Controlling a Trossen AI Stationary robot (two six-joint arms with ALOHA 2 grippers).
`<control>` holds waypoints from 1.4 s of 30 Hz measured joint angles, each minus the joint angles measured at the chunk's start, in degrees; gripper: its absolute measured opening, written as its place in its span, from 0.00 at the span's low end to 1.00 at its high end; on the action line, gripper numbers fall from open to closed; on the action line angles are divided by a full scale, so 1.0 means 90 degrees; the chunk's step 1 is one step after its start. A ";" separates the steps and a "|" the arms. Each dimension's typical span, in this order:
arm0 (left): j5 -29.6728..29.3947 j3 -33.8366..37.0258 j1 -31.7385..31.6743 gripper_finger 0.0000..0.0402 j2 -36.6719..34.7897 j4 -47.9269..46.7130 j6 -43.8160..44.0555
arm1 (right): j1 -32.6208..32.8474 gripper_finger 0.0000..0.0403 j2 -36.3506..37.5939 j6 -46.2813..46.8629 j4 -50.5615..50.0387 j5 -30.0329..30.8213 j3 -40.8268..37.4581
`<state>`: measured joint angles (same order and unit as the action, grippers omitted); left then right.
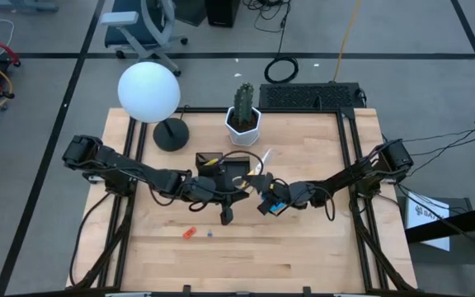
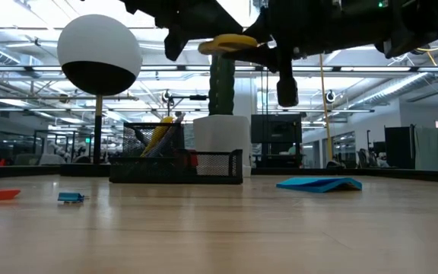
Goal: Pick and place office supplies into organizer
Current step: Put the scissor into the desk organizer
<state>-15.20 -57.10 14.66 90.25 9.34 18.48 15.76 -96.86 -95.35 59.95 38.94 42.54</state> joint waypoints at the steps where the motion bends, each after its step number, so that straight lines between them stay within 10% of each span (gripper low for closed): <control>1: 0.0000 0.0000 0.0004 0.05 -0.0011 -0.0009 -0.0030 | -0.0009 0.07 0.0000 0.0076 -0.0022 0.0000 0.0027; 14: -0.0244 0.0013 0.0180 0.22 -0.0816 -0.1240 -0.0424 | -0.0037 0.07 0.0089 0.0344 -0.0260 0.0217 0.0143; 25: -0.2474 0.0032 0.0870 0.26 -0.1820 -0.2644 -0.0144 | -0.0118 0.07 0.0561 0.1964 -0.0311 -0.0169 0.0141; 42: -0.4546 0.0644 0.1671 0.26 -0.2814 -0.2781 -0.0486 | -0.2198 0.07 0.0558 0.8168 0.0383 -0.5523 0.0138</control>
<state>-56.12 -51.31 29.69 64.92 -15.69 14.10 -4.02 -91.84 -21.83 63.39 -10.77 43.79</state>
